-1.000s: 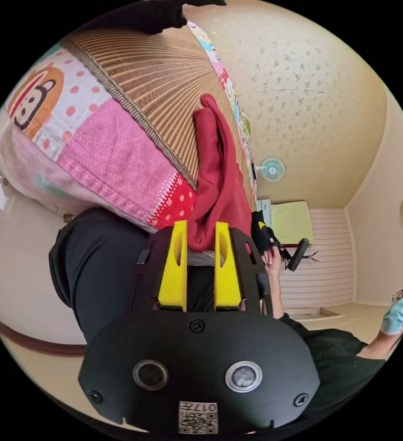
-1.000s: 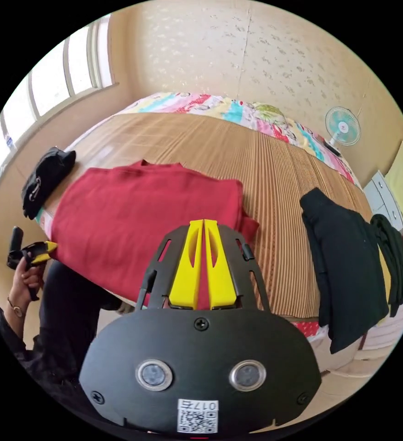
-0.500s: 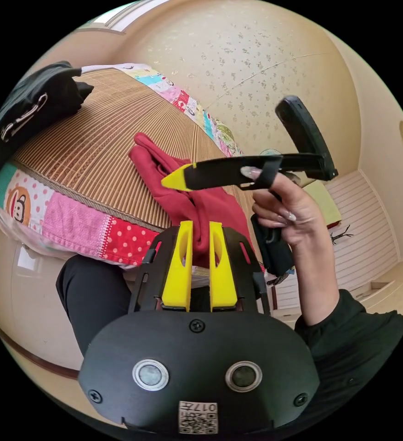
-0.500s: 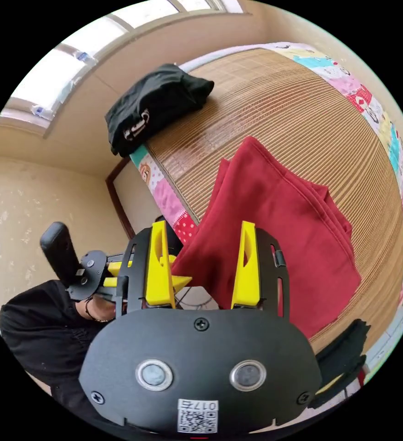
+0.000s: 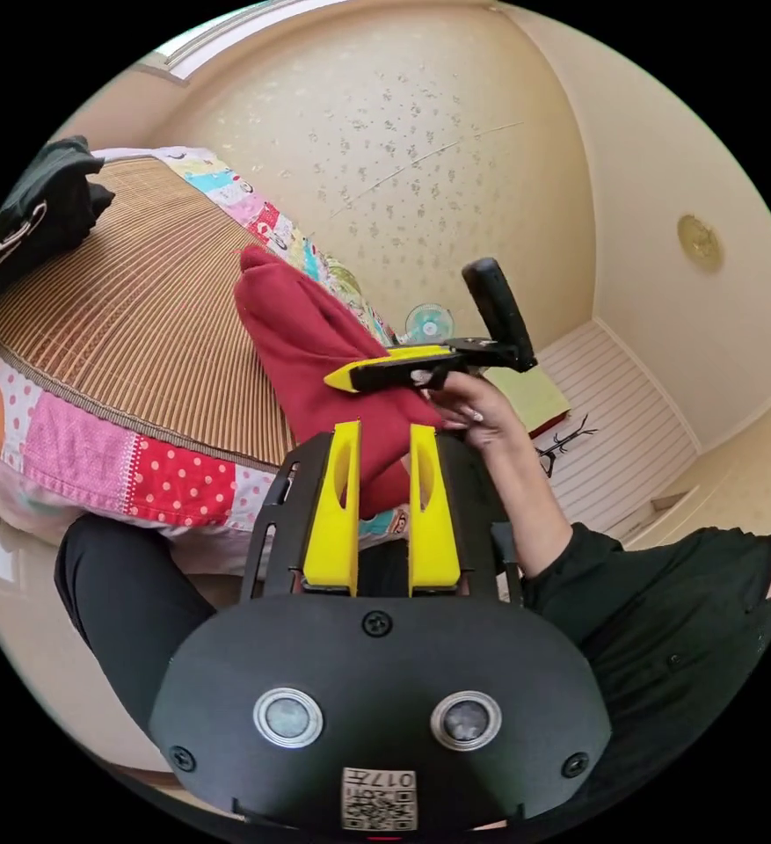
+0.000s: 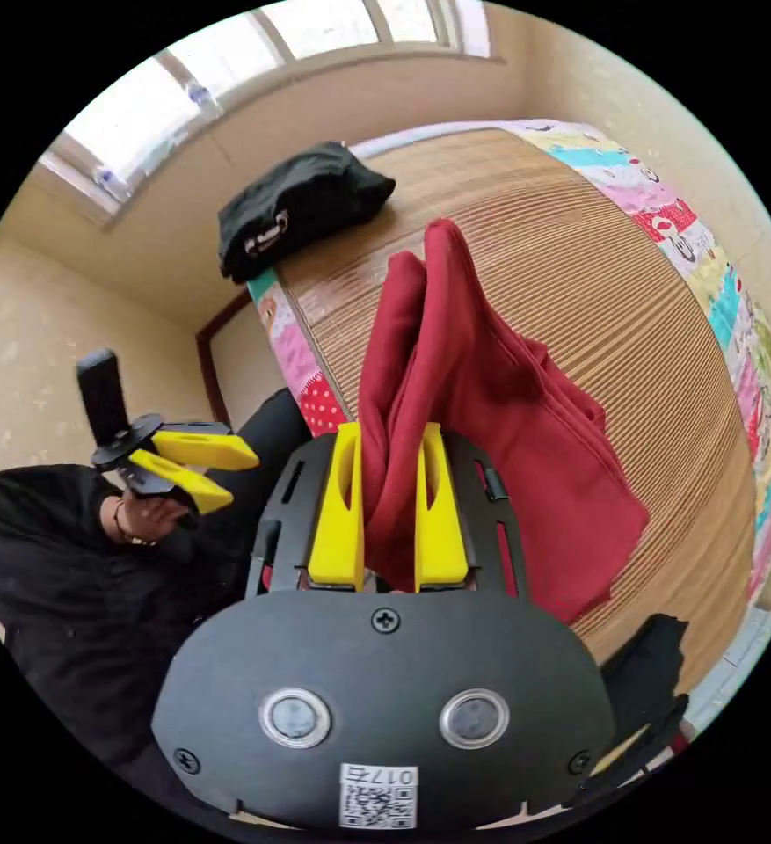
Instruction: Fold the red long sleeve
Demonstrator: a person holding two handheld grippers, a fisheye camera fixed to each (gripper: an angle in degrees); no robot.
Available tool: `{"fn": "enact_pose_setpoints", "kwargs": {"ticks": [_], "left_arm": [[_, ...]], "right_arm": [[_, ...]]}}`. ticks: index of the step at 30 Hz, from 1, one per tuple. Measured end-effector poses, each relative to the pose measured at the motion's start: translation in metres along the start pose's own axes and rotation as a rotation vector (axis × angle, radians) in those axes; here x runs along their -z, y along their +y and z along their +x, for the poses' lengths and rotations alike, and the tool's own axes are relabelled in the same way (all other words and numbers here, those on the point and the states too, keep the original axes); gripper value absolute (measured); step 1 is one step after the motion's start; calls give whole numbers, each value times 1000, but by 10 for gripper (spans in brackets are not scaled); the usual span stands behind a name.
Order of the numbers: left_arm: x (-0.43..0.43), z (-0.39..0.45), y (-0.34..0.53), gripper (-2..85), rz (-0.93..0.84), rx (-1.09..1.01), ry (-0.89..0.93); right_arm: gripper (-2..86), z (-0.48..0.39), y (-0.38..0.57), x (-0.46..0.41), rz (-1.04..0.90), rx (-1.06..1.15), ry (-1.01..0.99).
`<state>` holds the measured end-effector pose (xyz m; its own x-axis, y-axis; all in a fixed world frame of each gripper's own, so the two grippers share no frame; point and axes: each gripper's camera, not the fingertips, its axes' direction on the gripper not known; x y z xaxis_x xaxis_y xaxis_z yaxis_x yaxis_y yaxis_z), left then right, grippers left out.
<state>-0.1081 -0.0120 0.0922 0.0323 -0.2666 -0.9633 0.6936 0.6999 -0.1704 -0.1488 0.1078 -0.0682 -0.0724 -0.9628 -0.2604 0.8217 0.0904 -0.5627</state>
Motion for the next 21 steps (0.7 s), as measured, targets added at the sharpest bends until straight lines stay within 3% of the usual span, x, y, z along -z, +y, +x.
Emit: {"fn": "enact_pose_setpoints", "kwargs": {"ticks": [5, 10, 14, 21], "left_arm": [[-23, -9, 7, 94, -106, 9, 17], [-70, -15, 8, 103, -224, 48, 70], [-103, -16, 4, 109, -284, 71, 91], [-168, -33, -28, 181, -359, 140, 94]], "right_arm": [[89, 157, 180, 62, 400, -153, -340], [87, 256, 324, 34, 673, -313, -413], [108, 323, 387, -16, 573, -622, -442], [157, 355, 446, 6, 667, -713, -426]]}}
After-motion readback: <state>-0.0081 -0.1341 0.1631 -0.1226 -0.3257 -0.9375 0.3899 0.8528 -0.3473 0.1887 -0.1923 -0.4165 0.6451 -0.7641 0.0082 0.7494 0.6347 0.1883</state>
